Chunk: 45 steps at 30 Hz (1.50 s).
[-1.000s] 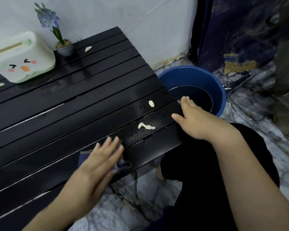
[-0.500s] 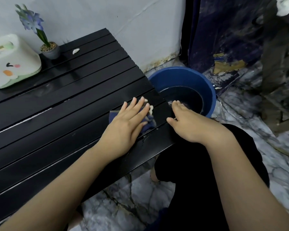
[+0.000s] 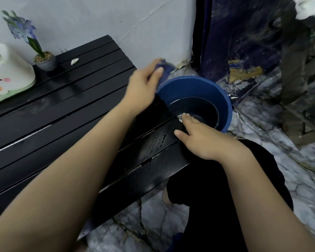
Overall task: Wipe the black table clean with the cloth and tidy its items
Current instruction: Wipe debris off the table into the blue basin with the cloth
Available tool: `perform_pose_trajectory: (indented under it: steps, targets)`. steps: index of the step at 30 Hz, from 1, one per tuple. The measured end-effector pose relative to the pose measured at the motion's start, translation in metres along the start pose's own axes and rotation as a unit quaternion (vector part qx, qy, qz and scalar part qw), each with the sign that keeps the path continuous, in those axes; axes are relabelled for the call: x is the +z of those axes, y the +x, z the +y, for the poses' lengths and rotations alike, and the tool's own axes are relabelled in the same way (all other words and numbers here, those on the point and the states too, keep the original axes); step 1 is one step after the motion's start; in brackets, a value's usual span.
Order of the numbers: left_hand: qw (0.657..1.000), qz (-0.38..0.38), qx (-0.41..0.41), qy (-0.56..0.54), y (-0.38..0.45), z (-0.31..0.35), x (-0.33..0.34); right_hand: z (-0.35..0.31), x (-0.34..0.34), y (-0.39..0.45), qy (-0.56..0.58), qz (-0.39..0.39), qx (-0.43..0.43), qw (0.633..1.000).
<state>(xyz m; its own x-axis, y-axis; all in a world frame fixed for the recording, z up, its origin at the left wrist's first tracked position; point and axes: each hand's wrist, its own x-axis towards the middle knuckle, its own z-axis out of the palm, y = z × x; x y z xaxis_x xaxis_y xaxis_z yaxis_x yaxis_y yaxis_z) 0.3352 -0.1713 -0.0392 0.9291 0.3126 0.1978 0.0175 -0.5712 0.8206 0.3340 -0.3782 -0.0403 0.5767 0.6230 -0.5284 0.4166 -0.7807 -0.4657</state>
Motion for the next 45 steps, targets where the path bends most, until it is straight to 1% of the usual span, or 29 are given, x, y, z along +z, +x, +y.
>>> perform_pose_trajectory:
  steps: [2,4,7,9,12,17,20,22,23,25,27,28,29,30,33,35,39,45]
  targets:
    - [0.996,0.064,-0.015,0.052,-0.014,-0.014,-0.029,-0.002,0.002,0.001,0.002,-0.005,-0.007,1.0]
    - [0.983,0.1,-0.057,0.14,-0.034,-0.042,-0.058,-0.004,0.004,0.003,0.004,-0.008,-0.007,1.0]
    - [0.958,0.086,-0.145,0.23,-0.063,-0.078,-0.08,-0.006,0.005,0.004,0.004,-0.008,-0.003,1.0]
    - [0.951,0.076,-0.148,0.259,-0.075,-0.084,-0.075,-0.005,0.005,0.003,0.0,-0.009,-0.003,1.0]
    - [0.959,0.066,-0.112,0.253,-0.084,-0.066,-0.055,-0.005,0.004,0.002,0.002,-0.012,-0.002,1.0]
    - [0.967,-0.027,-0.003,0.255,-0.118,-0.031,-0.024,-0.006,0.004,0.004,0.009,-0.01,-0.002,1.0]
    - [0.971,-0.083,0.04,0.221,-0.141,-0.022,-0.022,-0.008,0.008,0.0,0.027,0.023,-0.011,0.999]
    - [0.979,-0.113,0.038,0.165,-0.152,-0.019,-0.029,-0.01,0.016,-0.01,0.048,0.058,-0.027,0.997]
    - [0.985,-0.106,0.025,0.132,-0.159,-0.016,-0.036,-0.011,0.023,-0.019,0.054,0.074,-0.039,0.995]
    - [0.995,-0.042,-0.015,0.094,-0.178,-0.014,-0.053,-0.011,0.037,-0.036,0.045,0.102,-0.062,0.992]
    - [0.994,0.031,-0.05,0.091,-0.207,-0.013,-0.075,-0.007,0.048,-0.049,0.04,0.131,-0.073,0.988]
    - [0.993,0.05,-0.058,0.093,-0.225,-0.013,-0.085,-0.003,0.051,-0.054,0.051,0.138,-0.072,0.986]
    - [0.992,0.052,-0.061,0.094,-0.245,-0.014,-0.093,0.0,0.053,-0.057,0.067,0.138,-0.07,0.986]
    - [0.993,0.036,-0.057,0.098,-0.264,-0.016,-0.099,0.003,0.054,-0.06,0.082,0.134,-0.066,0.985]
    - [0.982,-0.061,0.001,0.18,-0.301,-0.019,-0.099,0.009,0.055,-0.062,0.12,0.114,-0.061,0.984]
    - [0.972,-0.099,0.03,0.21,-0.298,-0.019,-0.094,0.01,0.054,-0.06,0.128,0.109,-0.062,0.984]
    - [0.96,-0.147,0.076,0.226,-0.261,-0.012,-0.071,0.011,0.051,-0.058,0.113,0.105,-0.07,0.986]
    - [0.954,-0.17,0.122,0.213,-0.17,-0.007,-0.01,0.015,0.055,-0.051,0.124,0.124,-0.072,0.982]
